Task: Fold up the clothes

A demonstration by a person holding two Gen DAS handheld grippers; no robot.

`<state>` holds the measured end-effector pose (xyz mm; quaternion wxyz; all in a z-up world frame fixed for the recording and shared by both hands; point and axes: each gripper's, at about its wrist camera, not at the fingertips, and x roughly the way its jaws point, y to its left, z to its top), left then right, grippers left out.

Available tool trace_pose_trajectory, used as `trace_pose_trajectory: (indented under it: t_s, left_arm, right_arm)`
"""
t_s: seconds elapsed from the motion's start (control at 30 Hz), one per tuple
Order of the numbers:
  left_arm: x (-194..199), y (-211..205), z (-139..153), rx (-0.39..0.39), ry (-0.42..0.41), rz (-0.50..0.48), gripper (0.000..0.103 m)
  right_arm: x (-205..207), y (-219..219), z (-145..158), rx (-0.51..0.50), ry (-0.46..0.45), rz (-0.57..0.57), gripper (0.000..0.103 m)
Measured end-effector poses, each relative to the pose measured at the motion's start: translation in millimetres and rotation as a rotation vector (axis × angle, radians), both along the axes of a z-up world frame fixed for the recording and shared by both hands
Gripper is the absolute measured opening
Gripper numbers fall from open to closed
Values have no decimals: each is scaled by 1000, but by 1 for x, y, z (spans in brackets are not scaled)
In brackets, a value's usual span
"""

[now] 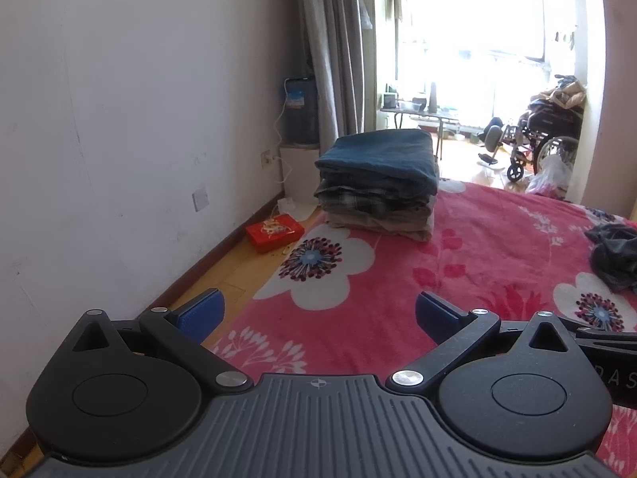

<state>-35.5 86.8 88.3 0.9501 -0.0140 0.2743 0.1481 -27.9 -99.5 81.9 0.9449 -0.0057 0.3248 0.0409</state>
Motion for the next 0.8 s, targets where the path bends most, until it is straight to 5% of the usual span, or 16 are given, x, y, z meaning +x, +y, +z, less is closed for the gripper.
trace_pose_trajectory:
  t_s: [0.8]
  left_arm:
    - [0, 6, -2, -4, 7, 3, 103]
  right_arm:
    - [1, 5, -3, -5, 8, 5, 103]
